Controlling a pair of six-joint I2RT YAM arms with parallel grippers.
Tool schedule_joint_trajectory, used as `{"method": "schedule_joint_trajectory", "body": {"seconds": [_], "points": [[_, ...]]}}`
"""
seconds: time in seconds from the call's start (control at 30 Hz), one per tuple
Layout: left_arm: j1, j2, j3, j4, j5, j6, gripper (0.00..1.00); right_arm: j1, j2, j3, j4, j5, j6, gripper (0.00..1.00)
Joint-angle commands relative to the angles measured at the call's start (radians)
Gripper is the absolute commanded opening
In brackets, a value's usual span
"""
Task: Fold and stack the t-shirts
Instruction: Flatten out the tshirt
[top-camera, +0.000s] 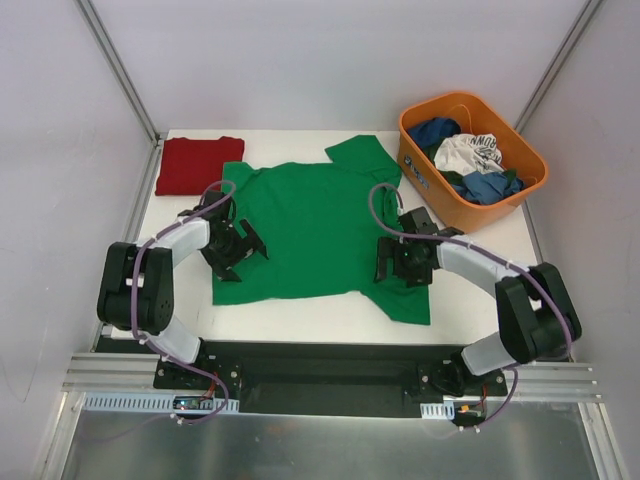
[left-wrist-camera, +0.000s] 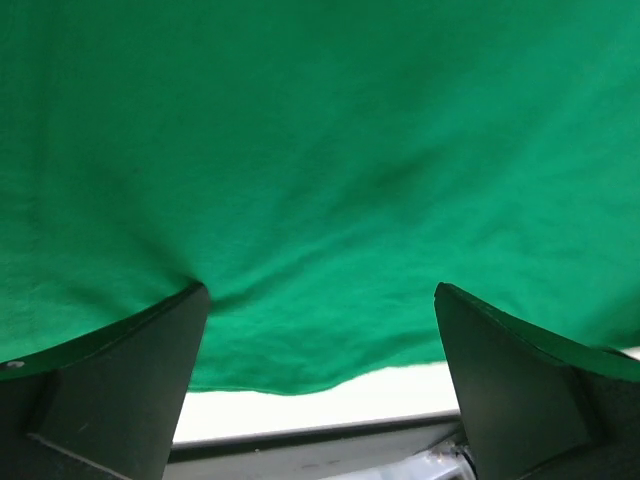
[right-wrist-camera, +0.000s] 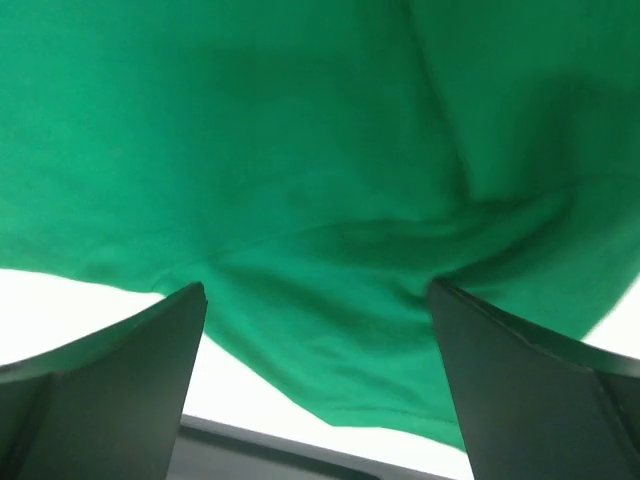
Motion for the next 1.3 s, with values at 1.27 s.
{"method": "schedule_joint_trajectory", "body": {"seconds": [1.27], "points": [[0.064, 0.005, 0.103, -0.102, -0.095, -0.006, 0.99, 0.113, 0.228, 0.427, -0.349, 0.413, -0.15, 0.99]]}}
